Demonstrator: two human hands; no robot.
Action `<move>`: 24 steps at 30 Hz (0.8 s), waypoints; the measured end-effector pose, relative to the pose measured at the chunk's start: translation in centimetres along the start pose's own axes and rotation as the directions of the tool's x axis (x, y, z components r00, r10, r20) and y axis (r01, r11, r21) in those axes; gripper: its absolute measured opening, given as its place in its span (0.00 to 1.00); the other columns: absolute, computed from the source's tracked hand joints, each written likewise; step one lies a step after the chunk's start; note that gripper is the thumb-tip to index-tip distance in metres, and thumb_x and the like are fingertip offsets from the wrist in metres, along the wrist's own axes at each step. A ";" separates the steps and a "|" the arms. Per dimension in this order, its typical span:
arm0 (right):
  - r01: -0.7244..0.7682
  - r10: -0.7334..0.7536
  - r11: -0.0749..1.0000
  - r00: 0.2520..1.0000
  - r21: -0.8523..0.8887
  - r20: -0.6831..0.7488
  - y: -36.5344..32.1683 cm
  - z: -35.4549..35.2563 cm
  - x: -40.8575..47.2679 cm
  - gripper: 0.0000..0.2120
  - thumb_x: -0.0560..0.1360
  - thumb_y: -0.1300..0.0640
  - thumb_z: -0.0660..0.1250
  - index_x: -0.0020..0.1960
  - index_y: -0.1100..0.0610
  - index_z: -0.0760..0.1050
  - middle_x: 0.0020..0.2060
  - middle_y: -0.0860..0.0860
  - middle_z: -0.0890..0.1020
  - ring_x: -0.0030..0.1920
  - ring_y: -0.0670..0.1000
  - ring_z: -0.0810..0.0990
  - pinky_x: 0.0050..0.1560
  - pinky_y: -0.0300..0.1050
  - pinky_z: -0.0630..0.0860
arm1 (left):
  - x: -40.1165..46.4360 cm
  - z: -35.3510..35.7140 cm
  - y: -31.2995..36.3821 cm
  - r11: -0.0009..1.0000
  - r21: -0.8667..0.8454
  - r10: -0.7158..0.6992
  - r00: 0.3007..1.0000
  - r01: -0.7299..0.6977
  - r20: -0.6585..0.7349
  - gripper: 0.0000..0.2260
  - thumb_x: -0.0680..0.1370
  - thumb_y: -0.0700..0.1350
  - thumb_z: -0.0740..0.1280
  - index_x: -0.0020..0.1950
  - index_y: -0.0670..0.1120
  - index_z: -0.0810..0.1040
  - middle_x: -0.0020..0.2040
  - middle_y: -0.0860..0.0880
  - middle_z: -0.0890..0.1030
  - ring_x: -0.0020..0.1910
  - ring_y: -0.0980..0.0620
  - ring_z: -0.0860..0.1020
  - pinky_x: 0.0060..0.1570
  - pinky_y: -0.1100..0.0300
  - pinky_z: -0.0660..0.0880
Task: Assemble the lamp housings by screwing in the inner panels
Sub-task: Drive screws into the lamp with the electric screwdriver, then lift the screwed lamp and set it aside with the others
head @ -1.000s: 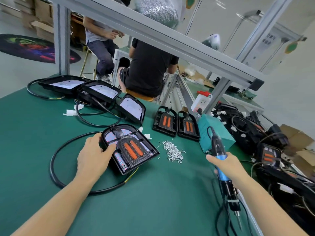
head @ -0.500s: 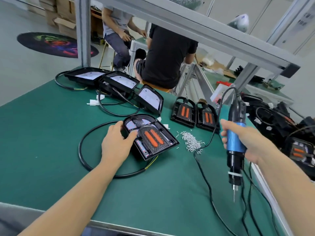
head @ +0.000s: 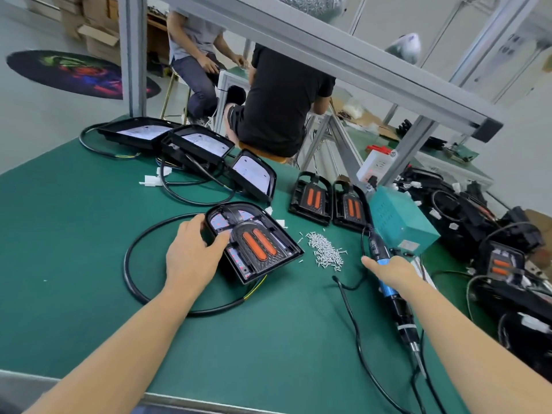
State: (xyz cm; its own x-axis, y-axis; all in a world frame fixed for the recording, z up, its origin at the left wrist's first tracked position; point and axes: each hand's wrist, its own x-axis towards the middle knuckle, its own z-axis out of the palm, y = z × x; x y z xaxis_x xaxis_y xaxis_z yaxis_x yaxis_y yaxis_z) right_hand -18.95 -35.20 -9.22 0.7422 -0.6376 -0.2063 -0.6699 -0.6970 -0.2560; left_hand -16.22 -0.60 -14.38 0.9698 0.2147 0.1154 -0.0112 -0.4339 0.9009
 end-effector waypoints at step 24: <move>0.209 -0.433 0.763 0.868 0.612 0.243 -11.9 5.8 -8.4 0.20 0.74 0.40 0.69 0.56 0.55 0.79 0.52 0.50 0.83 0.50 0.49 0.79 0.56 0.46 0.77 | 1.0 -5.4 -0.7 0.906 0.416 0.136 0.986 -0.082 -0.101 0.24 0.77 0.49 0.67 0.71 0.44 0.68 0.68 0.45 0.70 0.64 0.42 0.68 0.61 0.49 0.66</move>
State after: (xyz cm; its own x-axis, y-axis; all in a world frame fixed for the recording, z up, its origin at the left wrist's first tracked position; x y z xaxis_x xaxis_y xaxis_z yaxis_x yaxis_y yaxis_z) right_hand -17.15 -19.61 -9.95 0.9389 -0.1719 -0.2982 -0.3442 -0.4639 -0.8163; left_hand -16.55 4.69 -12.65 0.9296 0.2415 0.2784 0.0118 -0.7744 0.6325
